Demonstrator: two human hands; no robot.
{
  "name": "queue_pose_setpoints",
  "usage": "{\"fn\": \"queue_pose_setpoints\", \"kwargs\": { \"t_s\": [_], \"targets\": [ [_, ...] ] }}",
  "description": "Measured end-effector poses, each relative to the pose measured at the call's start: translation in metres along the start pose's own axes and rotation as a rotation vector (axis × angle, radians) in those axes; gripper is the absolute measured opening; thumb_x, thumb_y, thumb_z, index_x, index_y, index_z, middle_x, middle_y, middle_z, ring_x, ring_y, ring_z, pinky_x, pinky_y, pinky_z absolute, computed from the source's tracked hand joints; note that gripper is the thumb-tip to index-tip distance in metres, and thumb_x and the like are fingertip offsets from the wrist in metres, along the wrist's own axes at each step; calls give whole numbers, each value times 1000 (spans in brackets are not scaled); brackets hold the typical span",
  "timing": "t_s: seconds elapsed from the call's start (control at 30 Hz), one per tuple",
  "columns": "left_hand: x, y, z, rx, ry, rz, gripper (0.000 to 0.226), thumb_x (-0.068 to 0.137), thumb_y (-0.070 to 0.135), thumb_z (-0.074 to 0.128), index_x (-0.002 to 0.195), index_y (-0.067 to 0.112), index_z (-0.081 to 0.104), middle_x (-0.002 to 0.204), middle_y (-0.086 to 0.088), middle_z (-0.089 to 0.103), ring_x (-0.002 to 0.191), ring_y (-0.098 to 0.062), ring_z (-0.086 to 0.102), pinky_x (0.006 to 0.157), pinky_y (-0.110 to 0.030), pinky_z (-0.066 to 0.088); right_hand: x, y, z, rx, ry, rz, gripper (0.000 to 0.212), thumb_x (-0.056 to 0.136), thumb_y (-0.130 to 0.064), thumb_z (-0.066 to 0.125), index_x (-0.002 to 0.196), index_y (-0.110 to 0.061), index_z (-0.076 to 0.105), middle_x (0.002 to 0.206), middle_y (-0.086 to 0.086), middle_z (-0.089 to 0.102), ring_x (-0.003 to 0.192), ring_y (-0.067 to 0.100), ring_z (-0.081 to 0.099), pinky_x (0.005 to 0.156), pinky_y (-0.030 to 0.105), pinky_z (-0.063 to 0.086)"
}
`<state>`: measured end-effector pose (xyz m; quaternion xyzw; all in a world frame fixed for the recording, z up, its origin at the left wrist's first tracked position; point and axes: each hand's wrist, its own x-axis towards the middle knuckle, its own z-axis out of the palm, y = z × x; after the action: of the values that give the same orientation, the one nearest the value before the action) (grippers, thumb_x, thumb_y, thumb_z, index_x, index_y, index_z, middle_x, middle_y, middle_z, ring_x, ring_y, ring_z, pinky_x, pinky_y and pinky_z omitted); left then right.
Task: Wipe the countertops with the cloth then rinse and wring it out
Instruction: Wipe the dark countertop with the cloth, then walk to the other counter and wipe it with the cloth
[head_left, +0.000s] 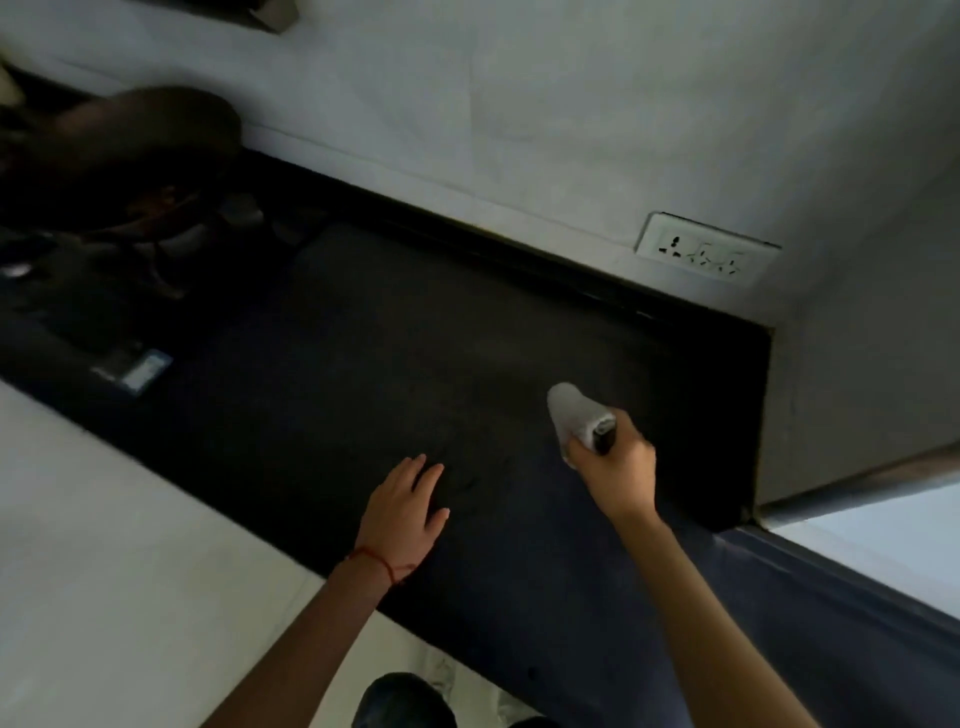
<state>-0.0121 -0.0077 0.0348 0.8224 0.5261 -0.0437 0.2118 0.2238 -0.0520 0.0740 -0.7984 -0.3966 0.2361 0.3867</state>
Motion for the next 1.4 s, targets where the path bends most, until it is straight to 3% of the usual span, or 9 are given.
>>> {"fn": "queue_pose_setpoints", "kwargs": {
  "t_s": [0.17, 0.27, 0.37, 0.47, 0.57, 0.67, 0.77, 1.03, 1.4],
  "targets": [
    [-91, -16, 3, -385, 222, -278, 52, 86, 35, 53, 131, 11, 46, 140, -12, 45, 132, -27, 39, 108, -31, 32, -70, -12, 23, 109, -263, -116, 44, 74, -14, 73, 115, -12, 57, 93, -3, 64, 87, 17, 65, 71, 27, 53],
    [-165, -36, 20, -517, 291, -445, 67, 76, 53, 38, 124, 10, 54, 128, -13, 57, 119, -28, 51, 100, -29, 36, -112, -23, 43, 112, -385, -193, 42, 74, -12, 74, 113, -12, 58, 90, -4, 65, 82, 15, 65, 63, 8, 49],
    [-238, -59, 32, -636, 348, -679, 42, 82, 36, 58, 115, 10, 61, 114, -10, 65, 104, -24, 61, 94, -33, 47, -151, -36, 71, 105, -505, -255, 39, 73, -10, 74, 109, -13, 60, 86, -11, 63, 80, 10, 64, 62, 2, 46],
    [-307, -86, 52, -769, 403, -918, 26, 82, 17, 64, 107, 9, 65, 96, -9, 70, 90, -22, 64, 90, -39, 52, -184, -52, 106, 61, -652, -289, 38, 74, -9, 72, 109, -16, 59, 83, -22, 54, 78, 2, 58, 62, 5, 43],
    [-367, -116, 80, -866, 408, -1103, 24, 85, 17, 61, 106, 8, 65, 98, -14, 71, 88, -23, 64, 86, -31, 49, -208, -67, 148, -13, -777, -315, 37, 75, -10, 72, 109, -15, 58, 81, -14, 57, 79, 11, 59, 66, 13, 46],
    [-412, -150, 105, -953, 459, -1275, 23, 85, 16, 60, 105, 7, 66, 99, -17, 71, 89, -27, 64, 83, -30, 46, -228, -79, 197, -114, -838, -367, 41, 73, -16, 75, 111, -11, 59, 92, 3, 66, 86, 21, 62, 77, 36, 54],
    [-447, -186, 120, -1027, 482, -1407, 22, 86, 15, 59, 104, 5, 66, 98, -18, 71, 88, -26, 62, 80, -27, 43, -249, -97, 245, -183, -890, -390, 42, 73, -14, 75, 111, -5, 59, 98, 12, 66, 87, 21, 60, 77, 33, 50],
    [-471, -309, 108, -1157, 358, -1410, 25, 86, 23, 58, 105, 8, 66, 106, -14, 70, 97, -28, 64, 89, -31, 48, -282, -143, 351, -316, -912, -345, 43, 74, -14, 74, 111, 1, 58, 109, 22, 66, 98, 35, 62, 82, 39, 50],
    [-407, -523, 26, -1180, 401, -1335, 25, 86, 24, 58, 102, 7, 67, 98, -15, 71, 89, -25, 65, 84, -28, 46, -262, -225, 508, -395, -881, -267, 42, 73, -17, 75, 108, -1, 59, 105, 22, 67, 97, 36, 62, 80, 38, 47]
  ]
}}
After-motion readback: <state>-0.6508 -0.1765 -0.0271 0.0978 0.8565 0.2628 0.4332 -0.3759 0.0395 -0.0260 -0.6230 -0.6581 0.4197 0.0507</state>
